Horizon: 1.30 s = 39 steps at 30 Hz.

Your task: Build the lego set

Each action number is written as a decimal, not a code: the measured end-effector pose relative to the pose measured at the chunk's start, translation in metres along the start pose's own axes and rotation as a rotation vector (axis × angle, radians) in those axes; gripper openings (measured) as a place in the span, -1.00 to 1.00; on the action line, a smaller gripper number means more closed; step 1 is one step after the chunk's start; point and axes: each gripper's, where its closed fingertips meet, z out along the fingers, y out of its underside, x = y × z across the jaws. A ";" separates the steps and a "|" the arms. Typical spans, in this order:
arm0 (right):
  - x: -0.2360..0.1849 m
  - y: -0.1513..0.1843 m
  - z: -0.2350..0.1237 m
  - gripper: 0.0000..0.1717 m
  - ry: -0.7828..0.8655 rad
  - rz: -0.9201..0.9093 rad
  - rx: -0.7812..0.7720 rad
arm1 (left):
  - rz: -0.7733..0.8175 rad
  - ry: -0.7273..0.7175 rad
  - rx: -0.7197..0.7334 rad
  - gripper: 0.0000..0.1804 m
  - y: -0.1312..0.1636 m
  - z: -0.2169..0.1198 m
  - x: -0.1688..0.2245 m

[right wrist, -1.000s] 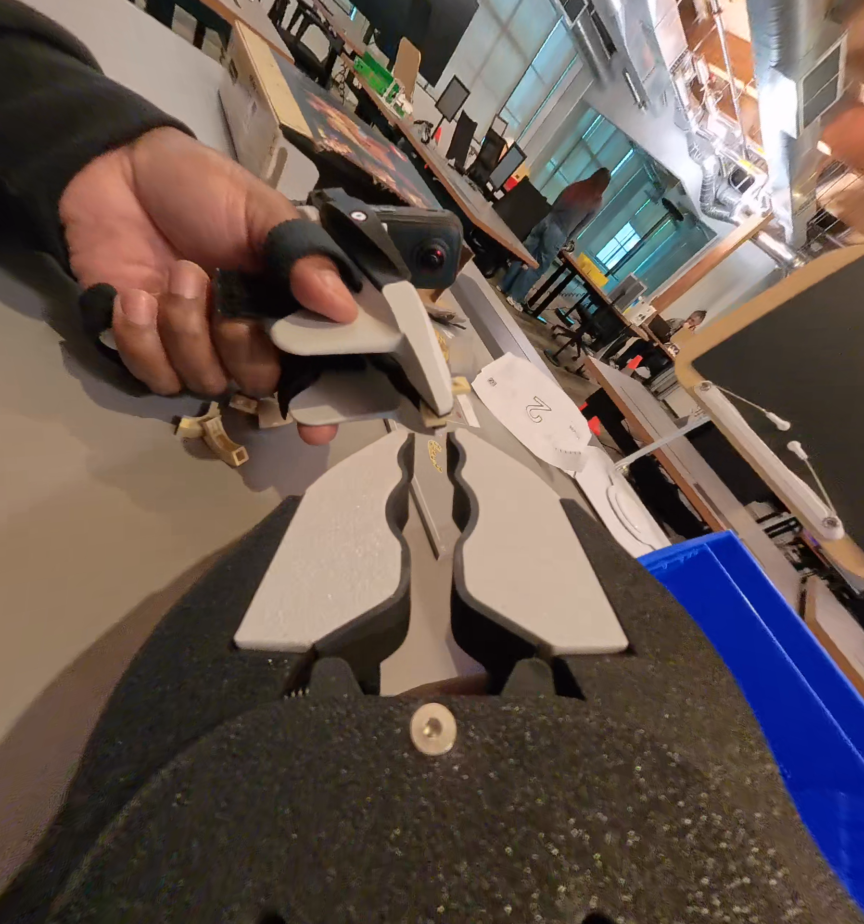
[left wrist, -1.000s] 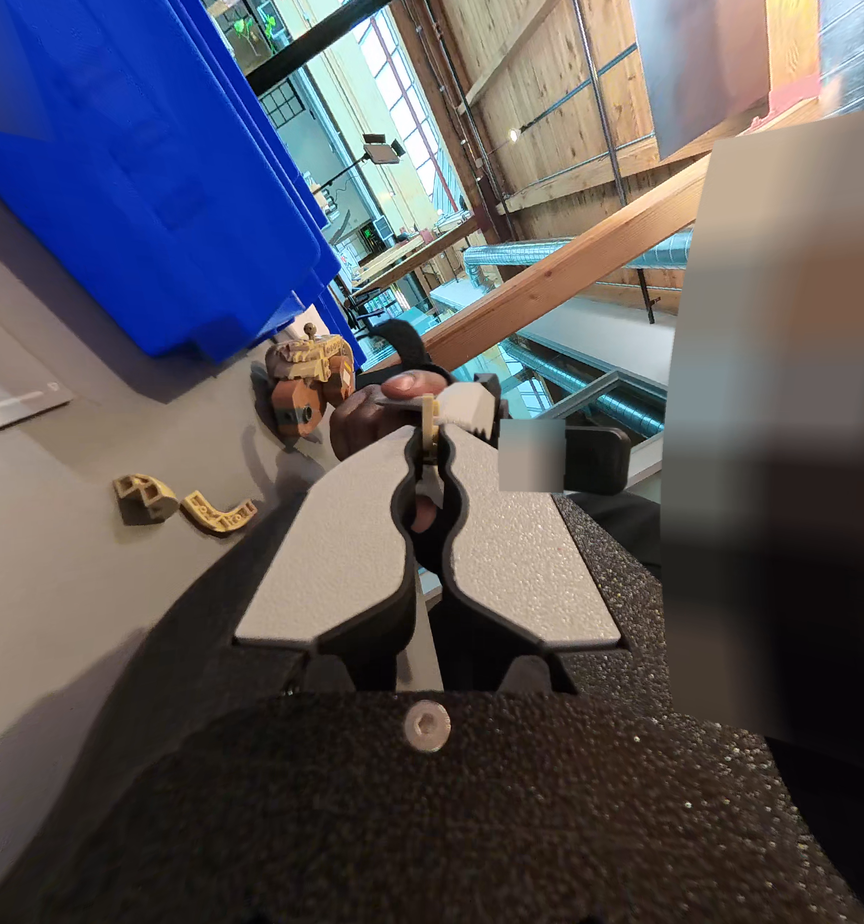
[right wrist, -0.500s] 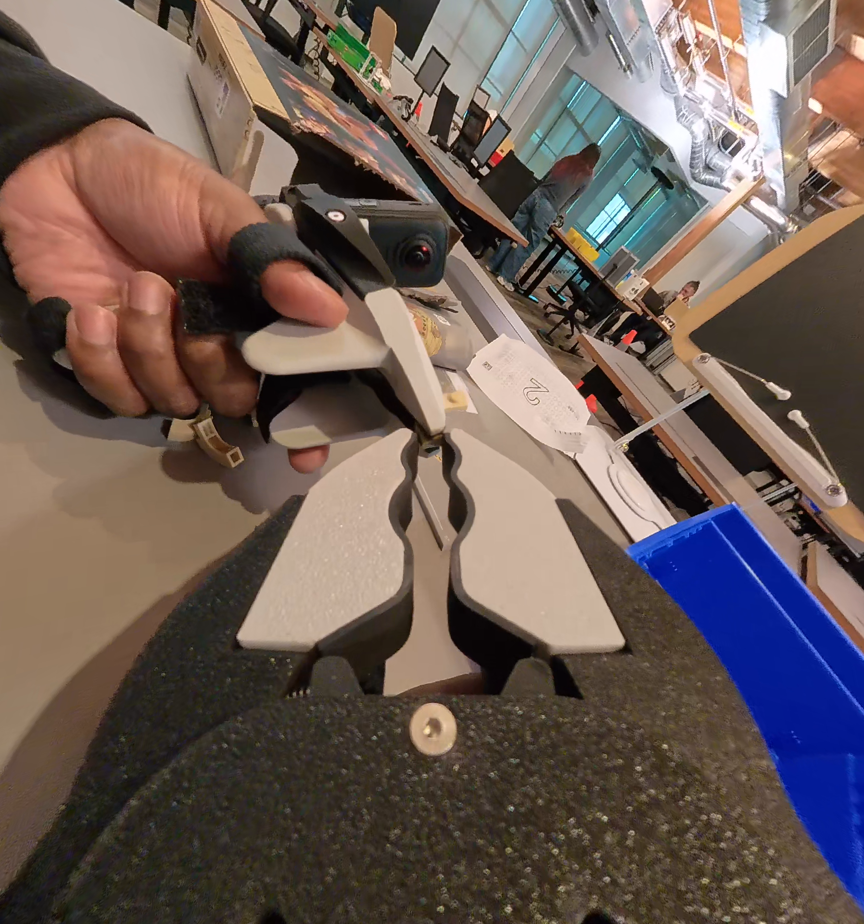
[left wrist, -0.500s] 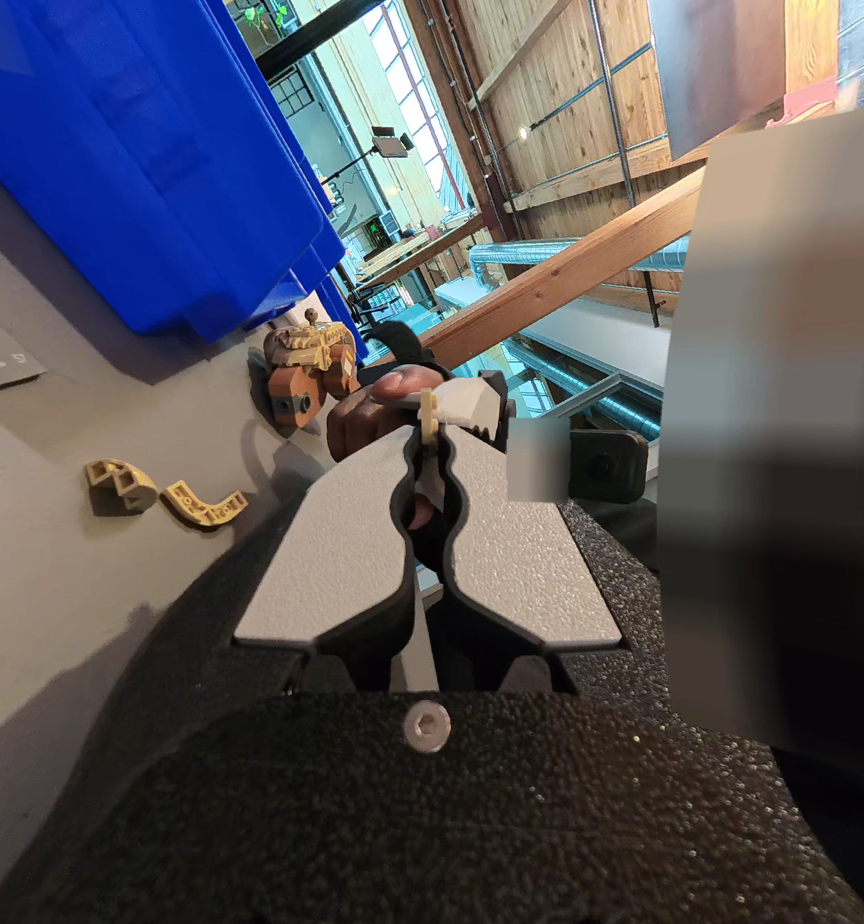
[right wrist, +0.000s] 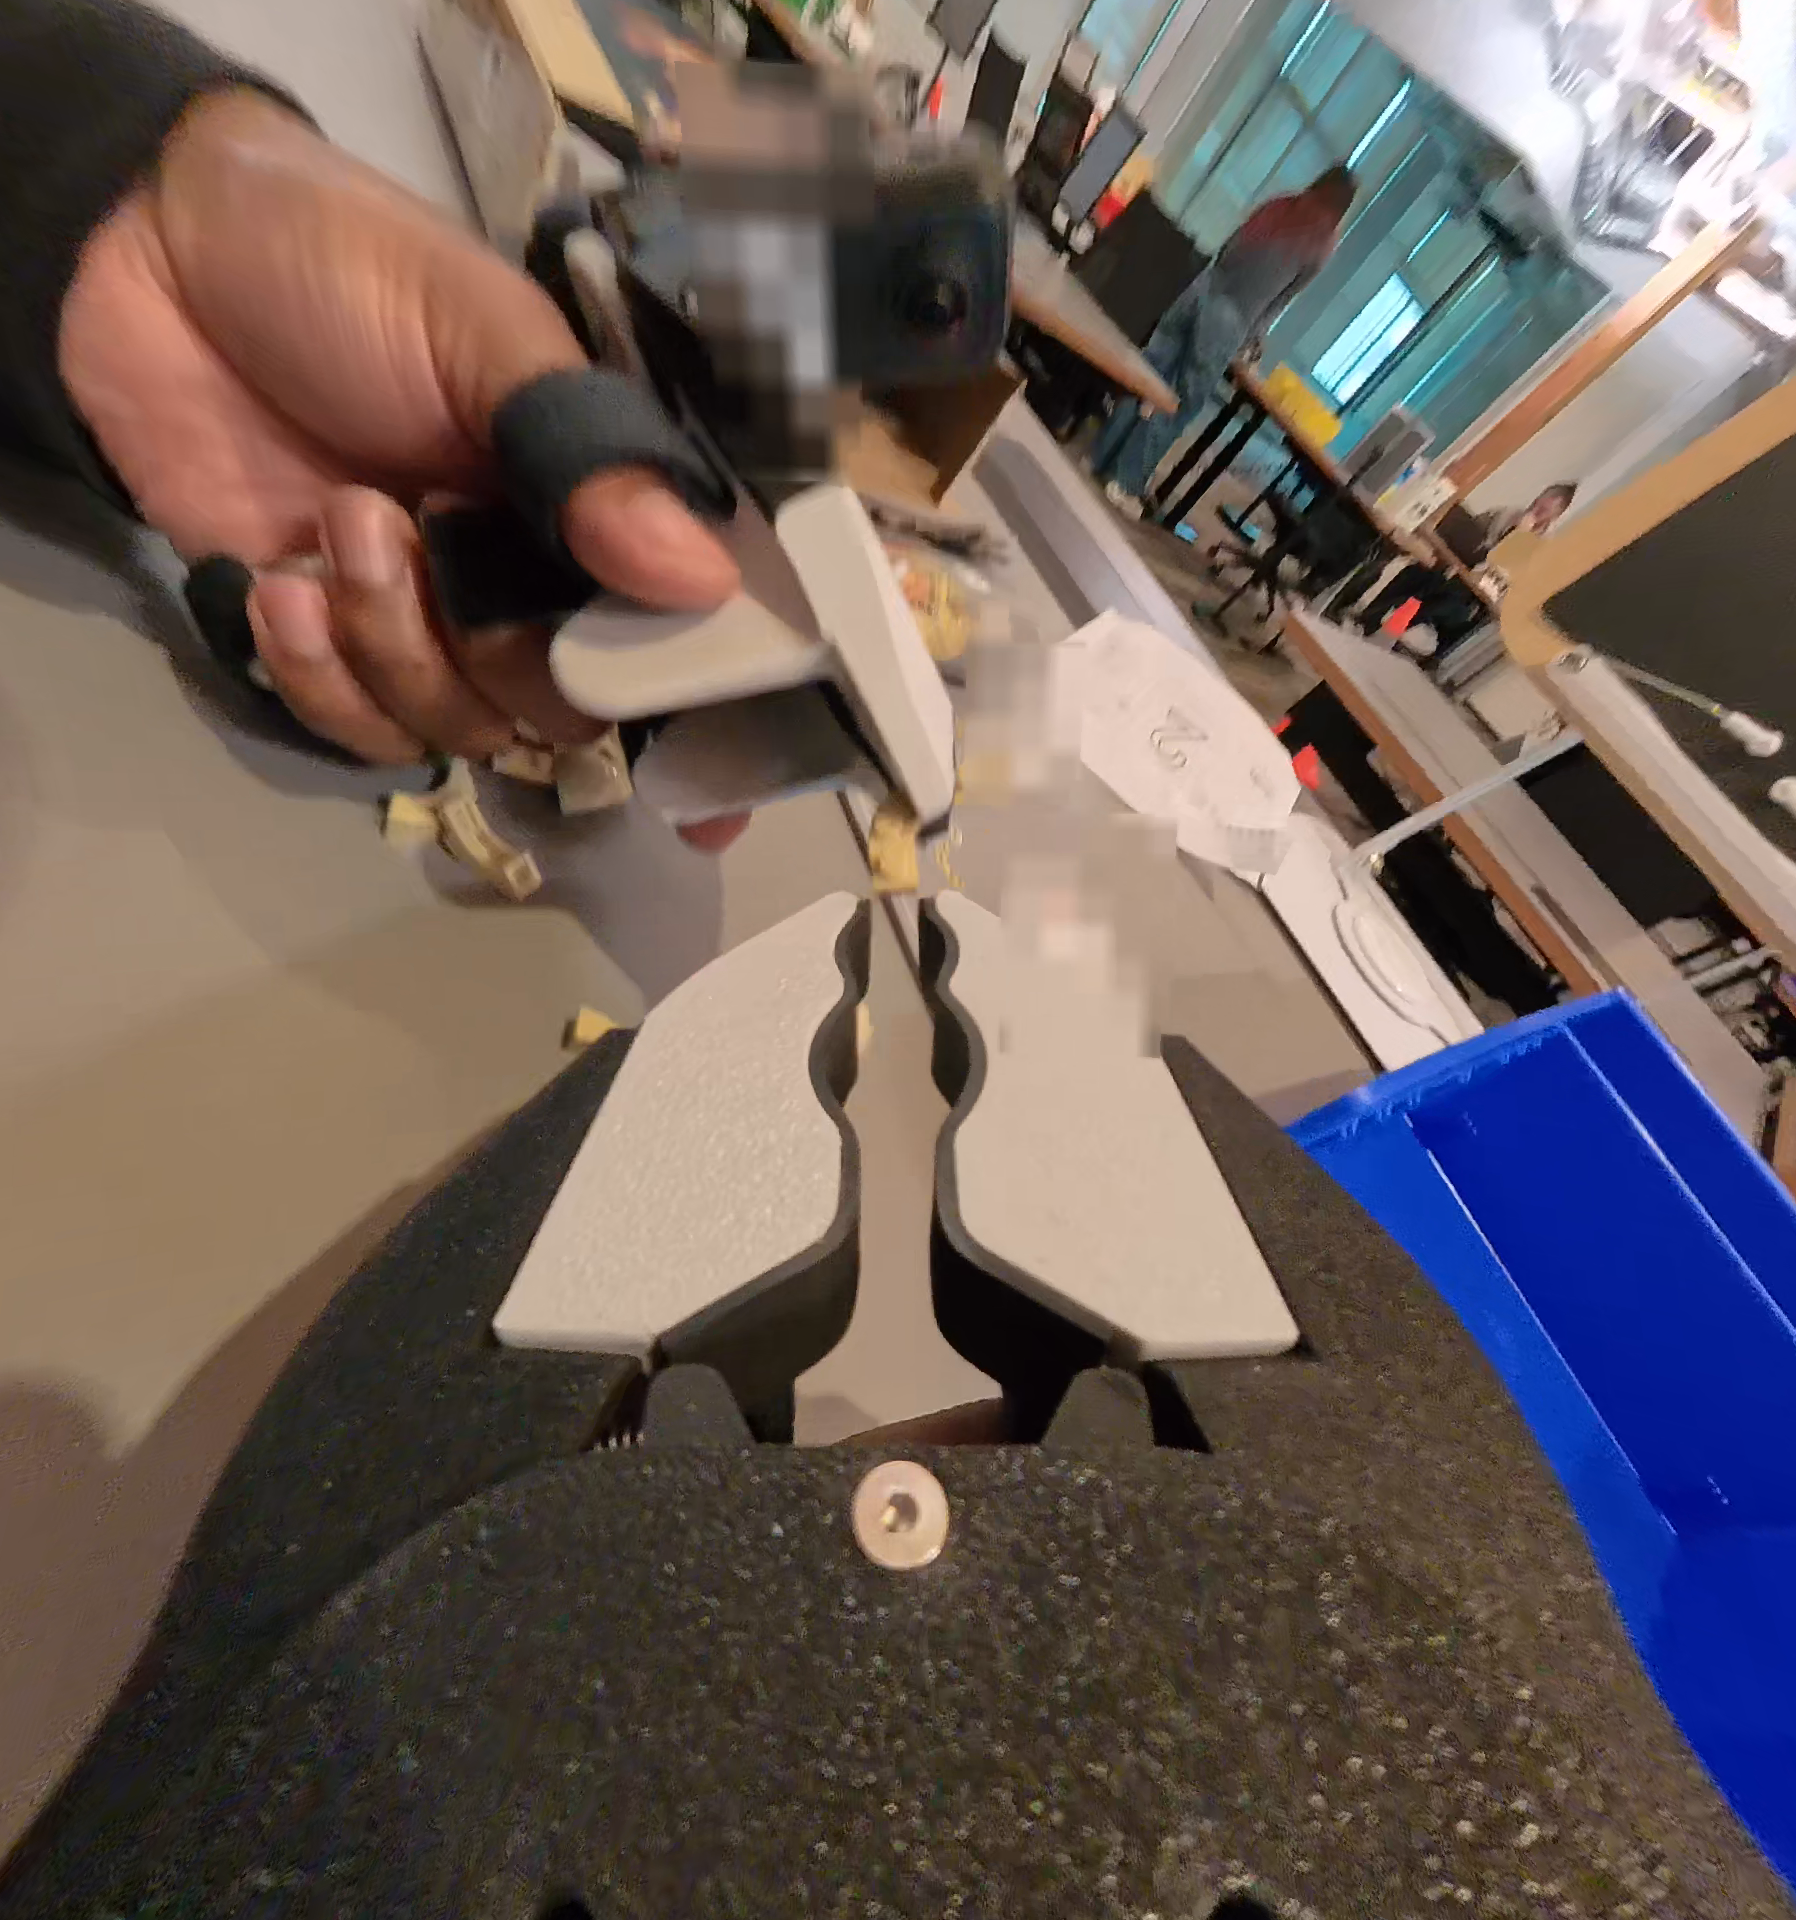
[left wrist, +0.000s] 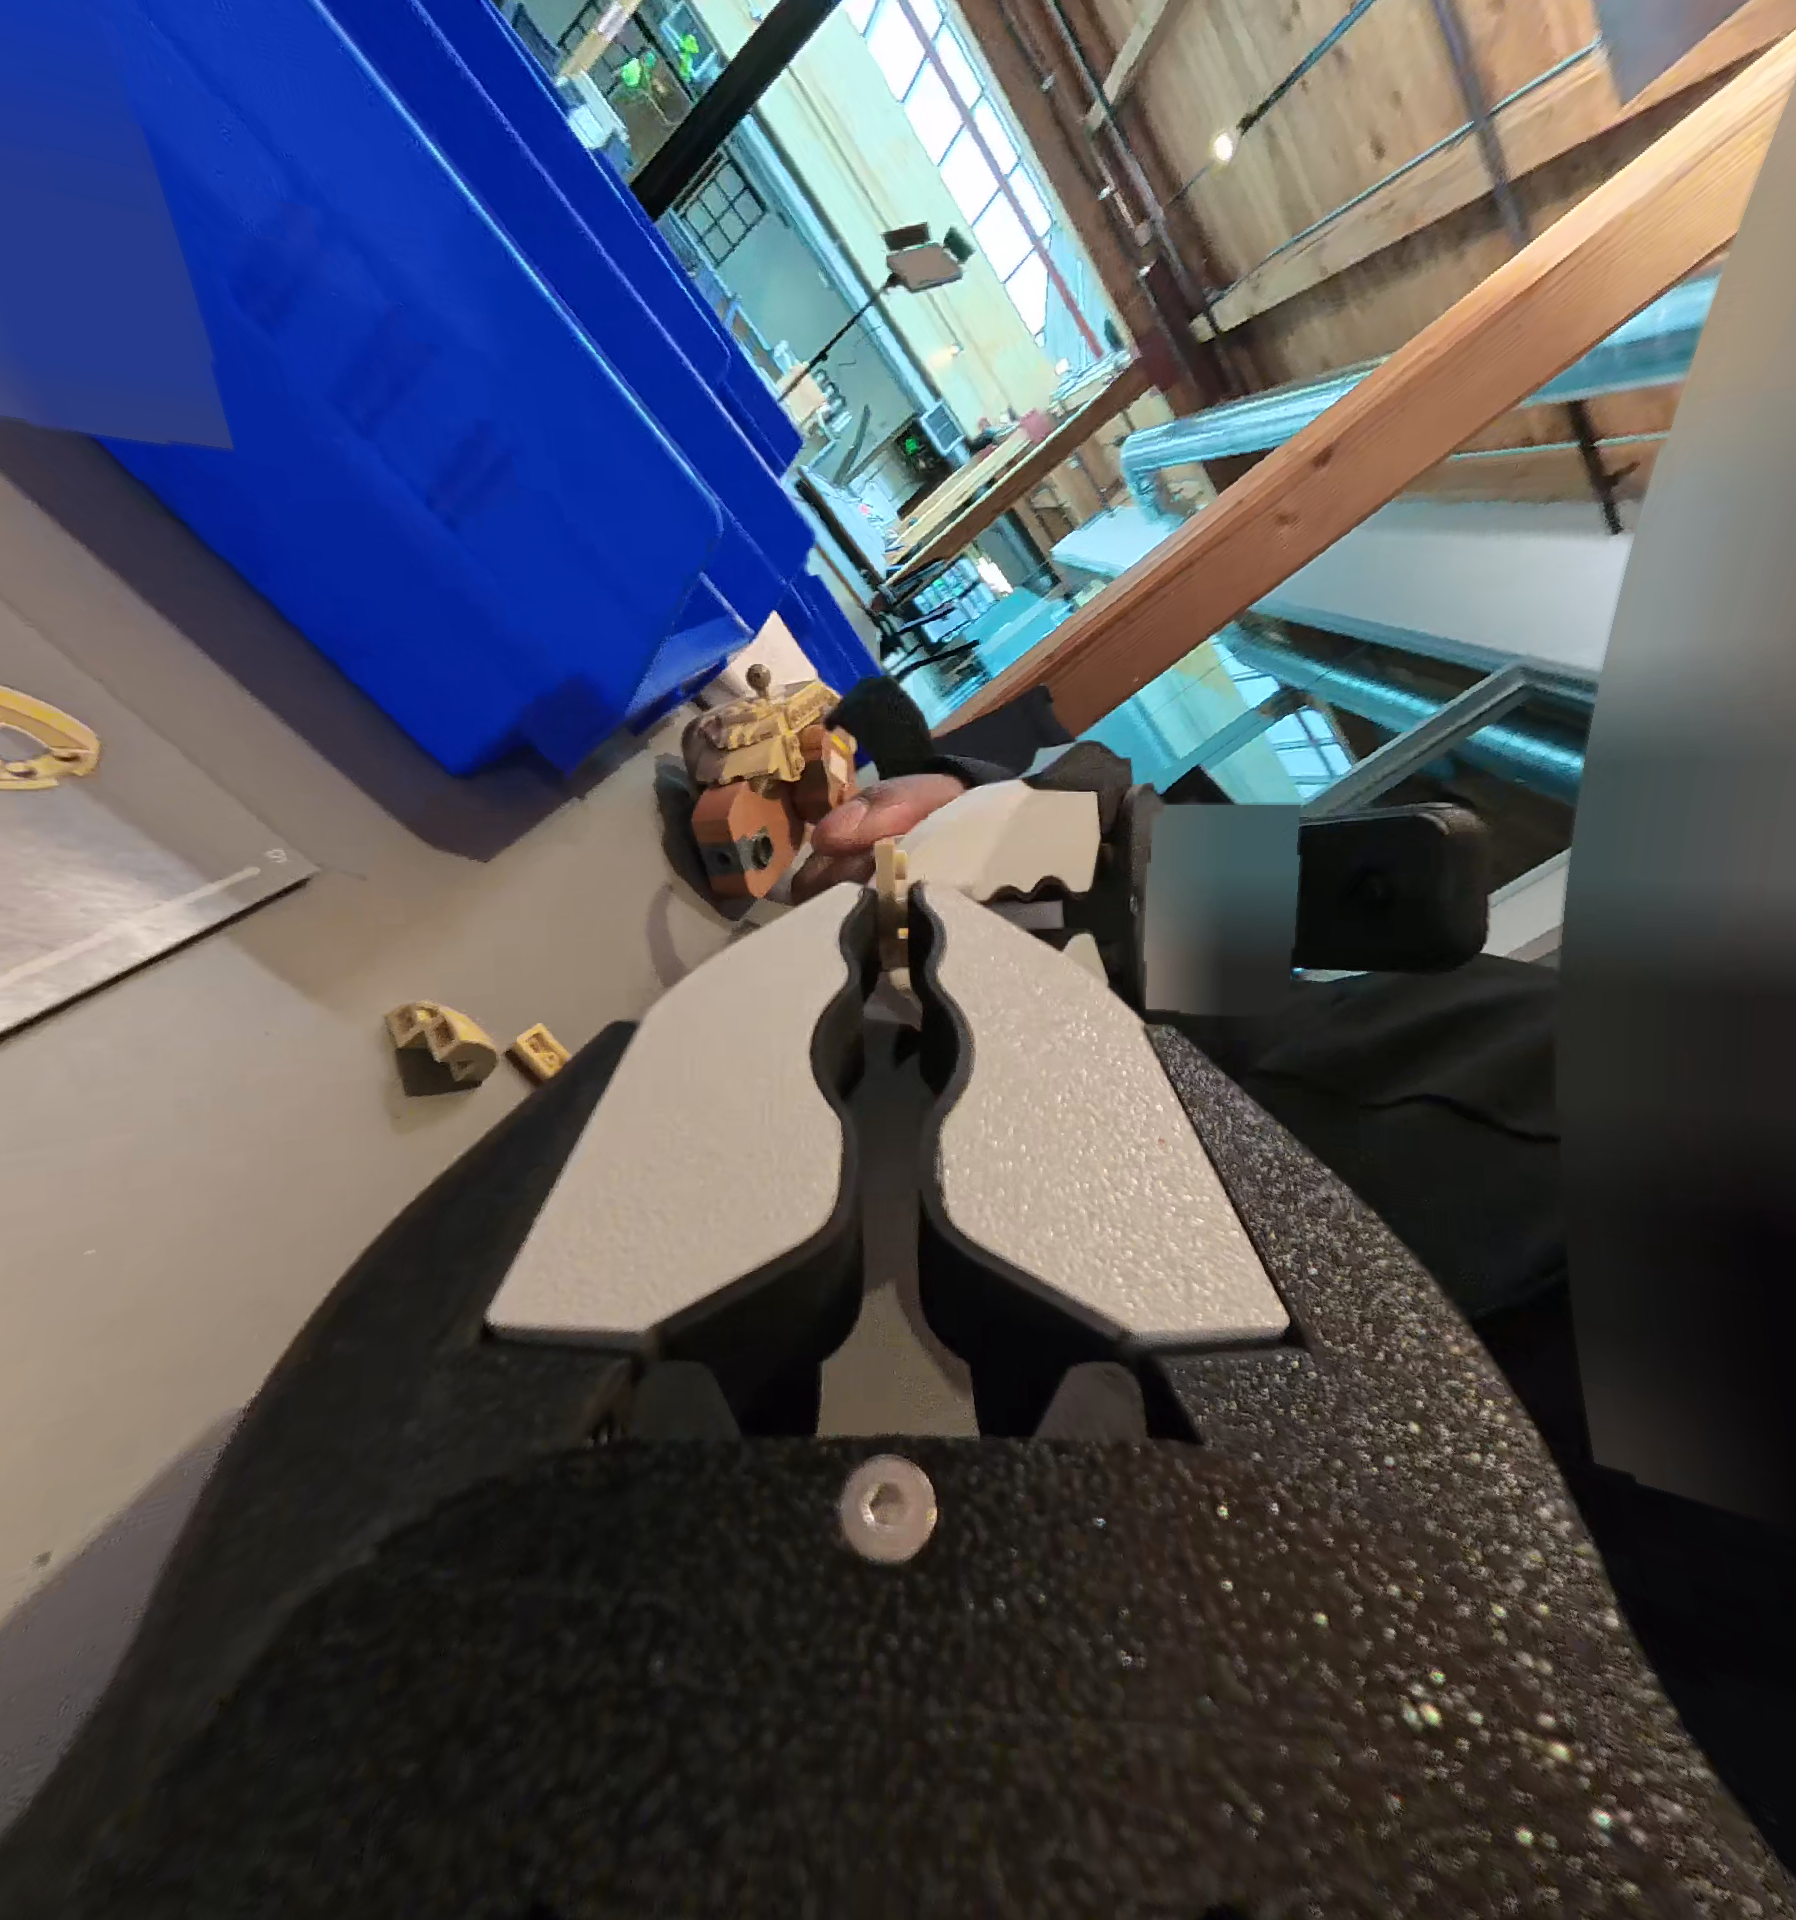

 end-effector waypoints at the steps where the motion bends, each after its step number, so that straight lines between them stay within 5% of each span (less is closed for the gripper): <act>1: -0.001 0.008 0.000 -0.89 -0.017 -0.010 -0.047 | 0.015 -0.006 0.009 -0.95 -0.002 -0.001 0.000; 5: -0.010 0.056 -0.004 -0.78 -0.159 0.040 -0.320 | 0.038 -0.039 0.007 -0.95 -0.006 -0.005 -0.002; 11: -0.025 0.081 -0.007 -0.75 -0.266 0.145 -0.460 | 0.119 -0.144 -0.079 -0.95 0.003 -0.006 -0.011; 14: -0.030 0.081 -0.005 -0.90 -0.289 0.158 -0.462 | 0.167 -0.184 -0.113 -0.95 0.007 -0.005 -0.014; 24: -0.027 0.056 -0.002 -0.91 -0.239 0.031 -0.355 | 0.307 -0.356 -0.269 -0.95 0.024 -0.006 -0.033; 39: -0.026 0.028 0.002 -0.91 -0.178 0.010 -0.212 | 0.220 -0.330 -0.266 -0.95 0.033 -0.001 -0.034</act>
